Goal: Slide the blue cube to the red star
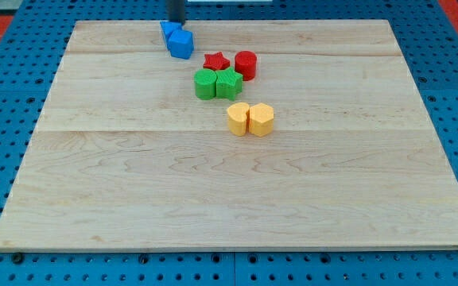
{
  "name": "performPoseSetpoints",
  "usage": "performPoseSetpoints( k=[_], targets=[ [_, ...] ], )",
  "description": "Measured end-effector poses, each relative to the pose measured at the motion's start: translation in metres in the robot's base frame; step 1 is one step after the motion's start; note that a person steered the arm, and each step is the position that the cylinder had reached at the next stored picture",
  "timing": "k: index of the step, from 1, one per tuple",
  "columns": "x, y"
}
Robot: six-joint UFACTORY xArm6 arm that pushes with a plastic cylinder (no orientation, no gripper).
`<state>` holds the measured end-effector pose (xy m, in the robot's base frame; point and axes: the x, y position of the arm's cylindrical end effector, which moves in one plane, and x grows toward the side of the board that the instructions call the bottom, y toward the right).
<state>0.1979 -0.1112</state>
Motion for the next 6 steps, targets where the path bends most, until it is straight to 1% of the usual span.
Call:
performPoseSetpoints(
  k=[1,2,3,4,5,6],
  targets=[
    [0.030,-0.012],
    [0.059,0.008],
    [0.054,0.025],
    [0.030,0.002],
    [0.030,0.031],
    [0.053,0.067]
  ],
)
